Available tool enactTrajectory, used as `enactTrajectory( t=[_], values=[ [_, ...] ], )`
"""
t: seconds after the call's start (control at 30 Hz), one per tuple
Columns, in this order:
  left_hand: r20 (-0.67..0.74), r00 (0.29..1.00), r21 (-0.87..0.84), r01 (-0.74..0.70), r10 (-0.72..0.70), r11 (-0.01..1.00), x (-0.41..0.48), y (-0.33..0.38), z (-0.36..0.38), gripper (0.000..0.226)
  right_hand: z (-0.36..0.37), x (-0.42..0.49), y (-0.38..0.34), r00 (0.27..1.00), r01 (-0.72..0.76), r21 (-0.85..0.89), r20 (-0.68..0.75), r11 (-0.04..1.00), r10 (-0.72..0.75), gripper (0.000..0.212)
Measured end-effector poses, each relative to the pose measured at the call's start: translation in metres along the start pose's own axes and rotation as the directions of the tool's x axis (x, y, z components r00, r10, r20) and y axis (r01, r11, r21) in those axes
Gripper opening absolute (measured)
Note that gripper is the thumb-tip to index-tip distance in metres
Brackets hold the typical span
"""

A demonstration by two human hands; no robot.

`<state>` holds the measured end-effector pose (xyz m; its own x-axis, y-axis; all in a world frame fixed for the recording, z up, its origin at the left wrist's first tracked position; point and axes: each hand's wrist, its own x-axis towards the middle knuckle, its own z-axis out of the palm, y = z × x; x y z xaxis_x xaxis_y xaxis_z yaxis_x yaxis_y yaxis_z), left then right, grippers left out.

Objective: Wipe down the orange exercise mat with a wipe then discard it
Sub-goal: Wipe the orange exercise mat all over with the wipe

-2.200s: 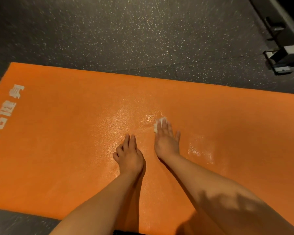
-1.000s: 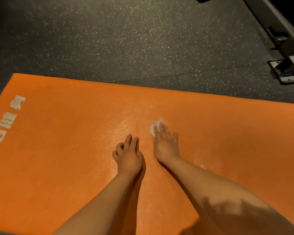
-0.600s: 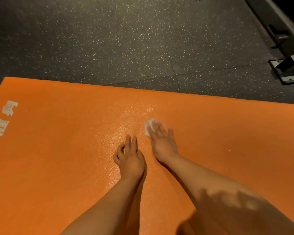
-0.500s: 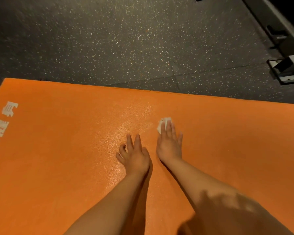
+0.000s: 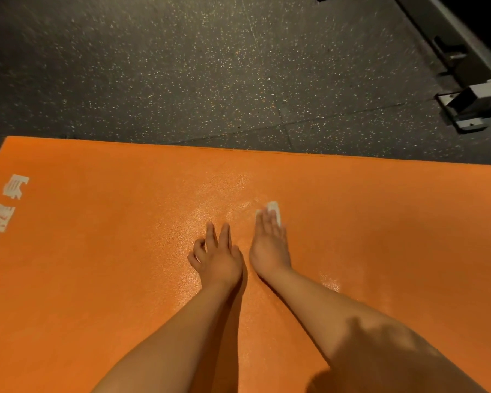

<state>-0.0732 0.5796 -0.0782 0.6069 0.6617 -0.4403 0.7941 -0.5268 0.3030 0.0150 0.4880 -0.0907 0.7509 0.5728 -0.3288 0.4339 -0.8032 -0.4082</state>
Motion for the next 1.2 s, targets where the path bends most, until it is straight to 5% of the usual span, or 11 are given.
enactTrajectory(
  t=[0.1,0.17,0.3,0.37,0.47,0.57,0.77,0.97,1.03,1.13,1.2],
  values=[
    [-0.048,0.999,-0.035,-0.013,0.011,0.999,0.006,0.000,-0.006,0.052,0.002,0.011,-0.009,0.950,0.290,0.028,0.116,0.957,-0.291,0.065],
    [-0.104,0.993,-0.026,-0.051,0.048,0.998,0.012,-0.002,-0.007,0.048,-0.001,0.025,0.003,0.926,0.363,-0.034,0.125,0.931,-0.356,0.067],
    [-0.081,0.993,-0.010,-0.086,0.085,0.996,0.029,-0.006,-0.009,0.055,-0.017,0.052,0.022,0.994,-0.068,-0.070,-0.091,0.995,0.062,0.062],
    [-0.054,0.996,-0.006,-0.076,0.075,0.997,0.034,-0.008,-0.009,0.058,-0.018,0.060,0.012,0.984,-0.152,0.011,-0.091,0.988,0.152,0.061],
    [-0.056,0.996,-0.017,-0.072,0.071,0.997,0.034,-0.009,-0.006,0.056,-0.008,0.059,-0.017,0.989,0.145,0.011,0.034,0.989,-0.145,0.063],
    [-0.053,0.997,-0.039,-0.059,0.057,0.997,0.033,-0.008,-0.003,0.054,-0.003,0.059,-0.021,0.916,0.387,-0.023,0.125,0.922,-0.381,0.067],
    [-0.071,0.997,-0.035,-0.032,0.030,0.999,0.030,0.000,-0.001,0.055,0.000,0.050,-0.003,0.995,-0.023,0.044,-0.093,0.999,0.027,0.069],
    [-0.077,0.997,-0.027,-0.031,0.029,0.999,0.031,0.003,-0.010,0.052,-0.004,0.045,-0.001,0.933,0.357,-0.060,0.074,0.932,-0.352,0.062],
    [-0.070,0.997,0.002,-0.041,0.041,0.999,0.033,0.003,-0.013,0.053,-0.013,0.051,0.021,0.965,0.257,-0.139,-0.010,0.956,-0.261,0.068],
    [-0.064,0.996,0.019,-0.061,0.062,0.998,0.039,0.000,-0.015,0.053,-0.022,0.056,0.031,0.989,-0.080,-0.036,-0.129,0.996,0.074,0.063],
    [-0.090,0.992,0.020,-0.091,0.092,0.996,0.045,-0.002,-0.017,0.051,-0.019,0.059,0.012,0.996,-0.047,-0.004,-0.074,0.999,0.046,0.060]
  ],
)
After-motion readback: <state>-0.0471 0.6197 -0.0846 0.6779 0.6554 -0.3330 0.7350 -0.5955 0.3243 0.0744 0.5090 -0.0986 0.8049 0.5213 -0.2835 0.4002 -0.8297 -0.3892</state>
